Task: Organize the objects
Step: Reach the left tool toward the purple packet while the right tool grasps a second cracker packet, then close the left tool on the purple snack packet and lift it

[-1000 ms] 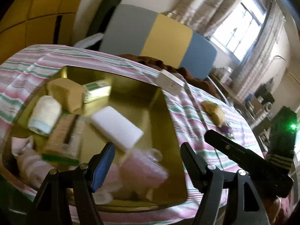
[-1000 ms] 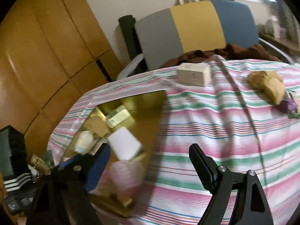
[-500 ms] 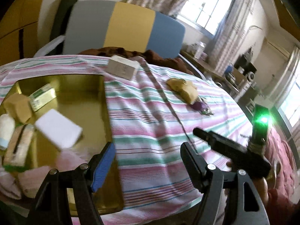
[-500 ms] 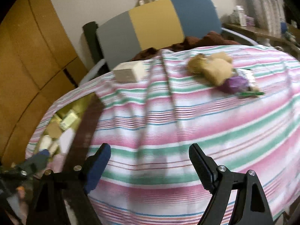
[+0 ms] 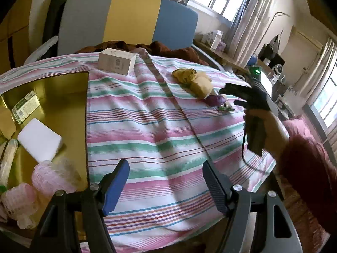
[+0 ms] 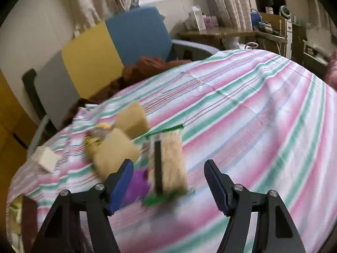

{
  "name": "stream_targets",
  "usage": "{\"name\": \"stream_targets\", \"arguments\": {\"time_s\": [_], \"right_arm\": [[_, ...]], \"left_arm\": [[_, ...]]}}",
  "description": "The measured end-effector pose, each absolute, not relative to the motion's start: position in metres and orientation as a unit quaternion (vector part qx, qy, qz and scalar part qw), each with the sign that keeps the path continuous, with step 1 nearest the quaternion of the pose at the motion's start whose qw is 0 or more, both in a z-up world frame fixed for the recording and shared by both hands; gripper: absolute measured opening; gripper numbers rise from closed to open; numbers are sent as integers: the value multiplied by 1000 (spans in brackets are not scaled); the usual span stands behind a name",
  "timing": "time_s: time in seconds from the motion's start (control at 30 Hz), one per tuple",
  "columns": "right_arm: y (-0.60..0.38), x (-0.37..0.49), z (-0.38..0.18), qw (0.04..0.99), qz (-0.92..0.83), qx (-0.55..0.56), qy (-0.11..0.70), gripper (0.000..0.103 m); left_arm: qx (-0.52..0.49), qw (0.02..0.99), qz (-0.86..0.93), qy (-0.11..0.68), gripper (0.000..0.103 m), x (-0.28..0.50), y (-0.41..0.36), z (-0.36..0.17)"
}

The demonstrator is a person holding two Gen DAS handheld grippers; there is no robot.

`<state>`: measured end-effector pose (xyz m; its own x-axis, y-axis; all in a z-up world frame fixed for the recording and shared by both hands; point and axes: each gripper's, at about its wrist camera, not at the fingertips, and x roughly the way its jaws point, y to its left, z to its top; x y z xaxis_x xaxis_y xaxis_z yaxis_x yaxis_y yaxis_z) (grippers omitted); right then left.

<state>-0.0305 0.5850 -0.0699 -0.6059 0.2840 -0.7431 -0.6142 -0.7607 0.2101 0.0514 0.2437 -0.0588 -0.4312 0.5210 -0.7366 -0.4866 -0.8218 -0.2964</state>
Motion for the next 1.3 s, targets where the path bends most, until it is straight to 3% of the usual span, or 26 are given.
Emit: {"name": "stream_targets", "arguments": {"time_s": [0.17,0.23,0.27,0.3,0.43,0.63,0.97,1.2,1.3], "right_arm": [[597,-56,-94,248,855,-403,214,68],[595,-51,-95,251,860,-396,200,58],[592,-48,-95,248,863,-399,186,47],[589,-45,-95,242,866,-403,174,46],[571,-15,-91,187,881,-406,157,46],[591,31,-93,271,869,-381,165,46],[595,43,-96,280,877,-348,177,46],[594,41,-99,287,879,-339,175,45],[595,41,-100,287,879,-337,176,45]], "left_arm": [[-453,289,843,-18,73,46,245,-64],[-454,294,841,-18,73,43,249,-66],[-455,295,840,-17,73,42,251,-66],[-456,297,839,-14,73,41,256,-67],[-453,315,834,-10,73,33,278,-68],[-453,340,824,10,73,15,340,-75],[-455,348,820,-1,73,-31,432,-78],[-420,335,838,91,72,-56,493,-82],[-421,343,829,133,60,-59,508,-100]]}}
